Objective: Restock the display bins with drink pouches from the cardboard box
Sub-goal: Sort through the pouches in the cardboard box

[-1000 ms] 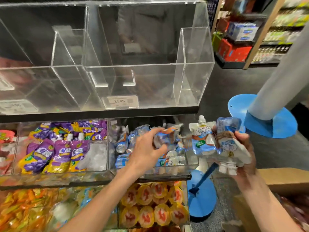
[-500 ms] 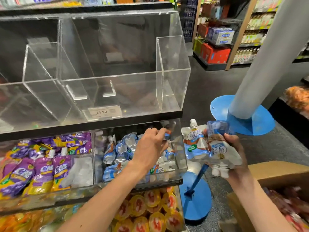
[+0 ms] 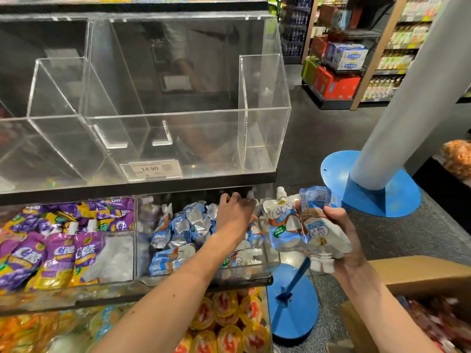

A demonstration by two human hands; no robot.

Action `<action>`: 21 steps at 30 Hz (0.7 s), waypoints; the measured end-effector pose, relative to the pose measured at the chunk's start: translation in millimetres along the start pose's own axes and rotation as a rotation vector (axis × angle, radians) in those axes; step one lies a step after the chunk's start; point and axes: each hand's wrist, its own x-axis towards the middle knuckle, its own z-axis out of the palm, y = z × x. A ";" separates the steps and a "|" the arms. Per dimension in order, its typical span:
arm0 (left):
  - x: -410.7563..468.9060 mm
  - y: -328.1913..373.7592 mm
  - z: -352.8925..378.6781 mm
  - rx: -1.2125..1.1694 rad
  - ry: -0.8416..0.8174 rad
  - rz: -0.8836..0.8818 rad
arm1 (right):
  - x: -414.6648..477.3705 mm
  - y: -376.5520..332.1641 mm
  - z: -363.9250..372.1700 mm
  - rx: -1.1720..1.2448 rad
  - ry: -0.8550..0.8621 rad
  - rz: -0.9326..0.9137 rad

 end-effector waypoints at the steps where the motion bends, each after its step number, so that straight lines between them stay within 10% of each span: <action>1: 2.5 0.4 4.9 0.004 -0.011 -0.014 | 0.3 0.7 1.0 -0.009 0.006 0.006; 8: 11.2 -6.1 19.9 0.058 0.023 0.036 | -0.9 4.6 -5.8 -0.002 0.011 0.042; 12: -20.1 -17.1 1.6 -0.399 0.200 0.080 | 1.5 7.9 -9.7 0.051 0.018 0.092; 17: -54.2 -27.4 -58.2 -1.370 -0.491 -0.295 | 10.1 22.0 8.9 0.039 -0.011 0.131; 21: -63.9 -30.2 -63.6 -1.383 -0.476 -0.371 | 16.2 32.8 31.0 0.091 -0.069 0.257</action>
